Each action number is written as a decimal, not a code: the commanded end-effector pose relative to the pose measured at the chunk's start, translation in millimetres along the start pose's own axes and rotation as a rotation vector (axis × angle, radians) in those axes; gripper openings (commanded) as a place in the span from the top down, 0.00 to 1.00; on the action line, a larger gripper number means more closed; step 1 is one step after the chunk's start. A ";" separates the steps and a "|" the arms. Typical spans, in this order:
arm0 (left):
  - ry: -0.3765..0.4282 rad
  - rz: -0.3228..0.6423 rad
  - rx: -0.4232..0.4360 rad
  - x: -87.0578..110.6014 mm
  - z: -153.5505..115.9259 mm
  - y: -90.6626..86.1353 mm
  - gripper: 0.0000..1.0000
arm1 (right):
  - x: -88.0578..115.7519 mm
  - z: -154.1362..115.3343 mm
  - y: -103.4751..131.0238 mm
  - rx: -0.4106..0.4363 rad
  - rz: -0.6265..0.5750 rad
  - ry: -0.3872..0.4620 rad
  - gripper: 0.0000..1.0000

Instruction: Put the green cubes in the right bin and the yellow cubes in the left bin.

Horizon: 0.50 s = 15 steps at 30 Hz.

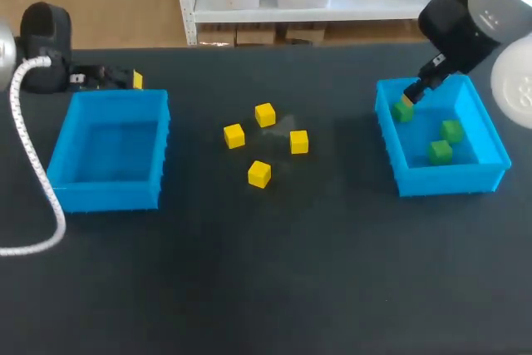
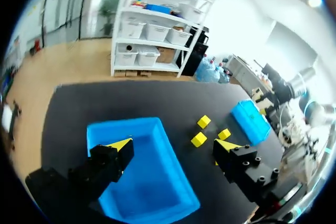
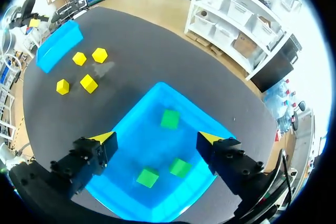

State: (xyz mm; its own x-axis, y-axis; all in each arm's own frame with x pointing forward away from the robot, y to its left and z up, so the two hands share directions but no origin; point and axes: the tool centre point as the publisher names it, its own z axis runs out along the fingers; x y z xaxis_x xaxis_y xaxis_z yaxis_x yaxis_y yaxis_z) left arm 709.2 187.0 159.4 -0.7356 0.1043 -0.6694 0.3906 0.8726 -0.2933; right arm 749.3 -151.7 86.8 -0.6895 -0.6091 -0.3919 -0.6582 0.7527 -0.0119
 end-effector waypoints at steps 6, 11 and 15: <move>0.167 0.239 0.035 -80.5 -2.9 22.6 0.00 | 0.2 -0.4 -0.2 -0.002 -0.001 -0.001 0.00; 0.240 0.346 0.087 -105.4 9.2 23.0 0.00 | 0.2 -0.4 -0.2 -0.002 -0.001 -0.001 0.00; 0.337 0.436 0.125 -119.0 25.5 18.3 0.00 | 0.2 -0.4 -0.2 -0.002 -0.001 -0.001 0.00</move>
State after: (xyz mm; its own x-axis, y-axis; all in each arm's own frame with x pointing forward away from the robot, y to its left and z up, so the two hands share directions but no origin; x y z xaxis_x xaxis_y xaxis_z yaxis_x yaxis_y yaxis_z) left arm 783.0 194.6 208.4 -0.5926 0.5005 -0.6312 0.7031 0.7038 -0.1021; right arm 749.4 -151.6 86.8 -0.6895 -0.6092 -0.3917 -0.6583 0.7526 -0.0117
